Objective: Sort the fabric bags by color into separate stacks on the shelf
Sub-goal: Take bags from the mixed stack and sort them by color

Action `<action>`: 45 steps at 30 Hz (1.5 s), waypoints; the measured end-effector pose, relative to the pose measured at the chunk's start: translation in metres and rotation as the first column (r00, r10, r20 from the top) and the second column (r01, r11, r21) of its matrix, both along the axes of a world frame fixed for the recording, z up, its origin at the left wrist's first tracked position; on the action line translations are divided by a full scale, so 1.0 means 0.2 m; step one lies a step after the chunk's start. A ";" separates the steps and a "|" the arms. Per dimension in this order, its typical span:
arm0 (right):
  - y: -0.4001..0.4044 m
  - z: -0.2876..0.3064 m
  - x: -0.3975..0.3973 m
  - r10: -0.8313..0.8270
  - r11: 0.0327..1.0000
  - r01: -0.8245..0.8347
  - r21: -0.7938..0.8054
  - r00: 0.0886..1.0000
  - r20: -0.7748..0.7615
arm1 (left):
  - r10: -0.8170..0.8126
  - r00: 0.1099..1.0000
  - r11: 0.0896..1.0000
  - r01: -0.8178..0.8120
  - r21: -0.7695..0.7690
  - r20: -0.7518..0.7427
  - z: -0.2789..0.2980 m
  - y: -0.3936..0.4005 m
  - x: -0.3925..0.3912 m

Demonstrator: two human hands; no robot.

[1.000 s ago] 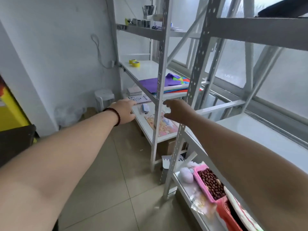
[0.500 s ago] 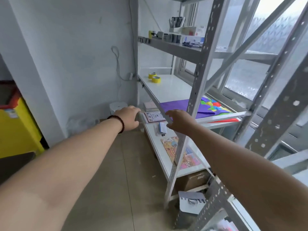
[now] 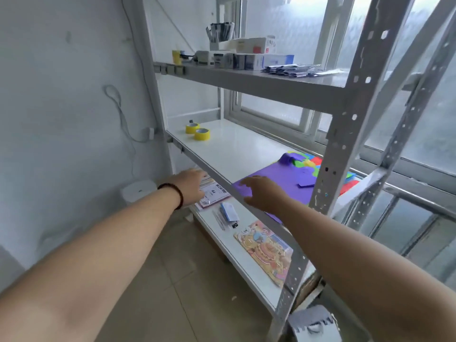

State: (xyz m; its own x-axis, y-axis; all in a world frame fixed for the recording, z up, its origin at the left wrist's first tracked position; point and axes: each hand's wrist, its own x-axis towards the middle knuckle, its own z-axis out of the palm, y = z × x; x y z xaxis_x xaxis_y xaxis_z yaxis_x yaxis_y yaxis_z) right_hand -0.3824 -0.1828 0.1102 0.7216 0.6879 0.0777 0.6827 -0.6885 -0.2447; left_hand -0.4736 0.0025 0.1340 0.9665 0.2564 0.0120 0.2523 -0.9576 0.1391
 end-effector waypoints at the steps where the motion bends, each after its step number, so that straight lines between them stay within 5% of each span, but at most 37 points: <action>1: 0.03 0.00 0.04 -0.021 1.000 0.021 -0.001 1.000 0.002 | -0.022 1.000 1.000 0.022 0.006 -0.013 -0.01 0.04 0.08; 13: 0.03 -0.18 0.64 -0.351 0.936 0.350 -0.026 0.936 -0.012 | -0.371 0.927 0.928 0.371 -0.018 -0.055 -0.21 0.10 1.03; 22: -0.01 -0.36 0.92 -0.604 0.797 0.602 -0.049 0.795 -0.059 | -0.546 0.832 0.836 0.535 -0.122 -0.099 -0.42 0.05 1.54; 27: -0.05 -0.53 0.96 -0.747 0.665 0.738 -0.117 0.653 -0.129 | -0.601 0.796 0.781 0.567 -0.262 -0.069 -0.54 0.00 1.74; 31: -0.08 -0.59 0.94 -0.871 0.482 0.860 -0.167 0.450 -0.196 | -0.657 0.750 0.726 0.599 -0.338 -0.079 -0.59 -0.01 1.87; 34: -0.07 -0.63 0.94 -0.925 0.323 0.933 -0.157 0.277 -0.260 | -0.657 0.748 0.712 0.575 -0.403 -0.094 -0.64 0.01 1.96; 38: -0.06 -0.67 0.96 -0.951 0.180 0.973 -0.148 0.133 -0.280 | -0.543 0.825 0.696 0.339 -0.633 -0.155 -0.69 0.03 2.04; 45: 0.06 -0.72 0.93 -0.983 0.160 0.978 -0.134 0.145 -0.110 | -0.479 0.858 0.592 0.161 -0.790 -0.184 -0.76 0.07 2.10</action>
